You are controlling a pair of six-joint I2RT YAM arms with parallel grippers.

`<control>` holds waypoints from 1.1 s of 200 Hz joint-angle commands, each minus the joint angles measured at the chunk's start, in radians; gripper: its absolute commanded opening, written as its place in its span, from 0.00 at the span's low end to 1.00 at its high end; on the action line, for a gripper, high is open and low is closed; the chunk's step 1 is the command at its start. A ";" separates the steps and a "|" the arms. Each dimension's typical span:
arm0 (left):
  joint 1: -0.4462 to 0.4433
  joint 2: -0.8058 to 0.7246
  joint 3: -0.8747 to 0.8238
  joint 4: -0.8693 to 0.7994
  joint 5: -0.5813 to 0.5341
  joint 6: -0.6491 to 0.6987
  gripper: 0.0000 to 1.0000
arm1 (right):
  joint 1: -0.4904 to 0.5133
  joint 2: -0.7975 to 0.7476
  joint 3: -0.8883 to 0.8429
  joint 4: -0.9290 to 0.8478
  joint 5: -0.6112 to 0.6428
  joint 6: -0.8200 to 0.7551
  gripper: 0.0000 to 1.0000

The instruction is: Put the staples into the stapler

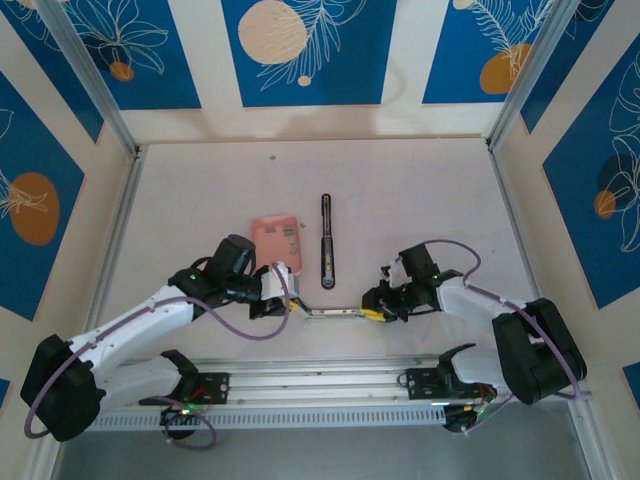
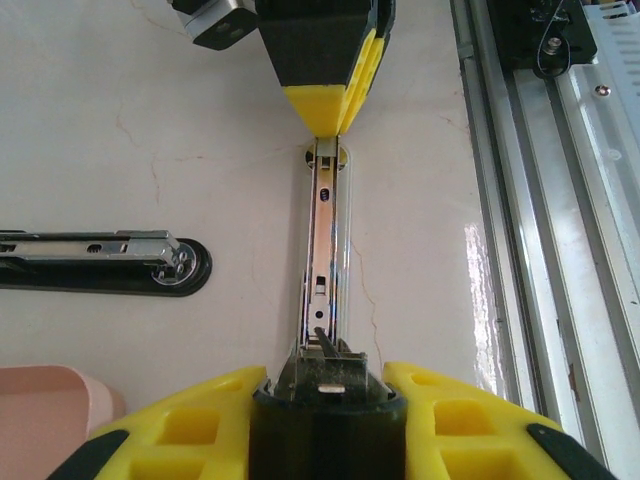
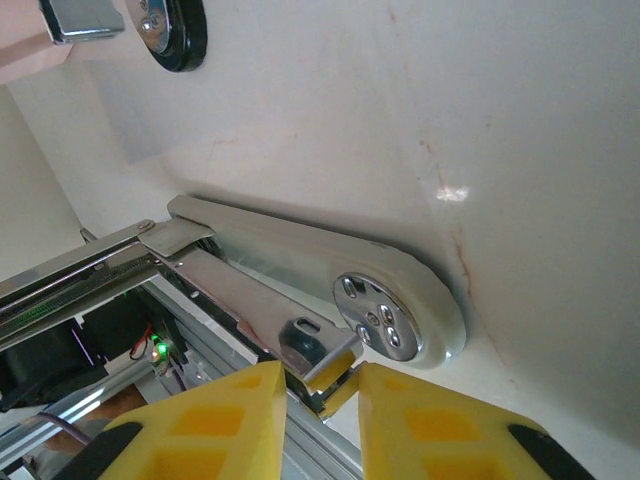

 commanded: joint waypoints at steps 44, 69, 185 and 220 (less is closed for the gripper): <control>-0.008 0.016 0.077 0.010 0.023 0.008 0.19 | 0.039 0.078 0.000 0.045 0.014 0.011 0.20; -0.018 0.053 0.135 -0.005 -0.017 -0.044 0.16 | 0.069 0.091 0.011 0.065 0.015 0.024 0.19; -0.223 0.365 0.361 0.080 -0.121 -0.153 0.12 | 0.199 0.267 0.071 0.279 -0.025 0.094 0.18; -0.257 0.481 0.365 0.147 -0.134 -0.211 0.11 | 0.200 0.279 0.061 0.339 -0.036 0.097 0.18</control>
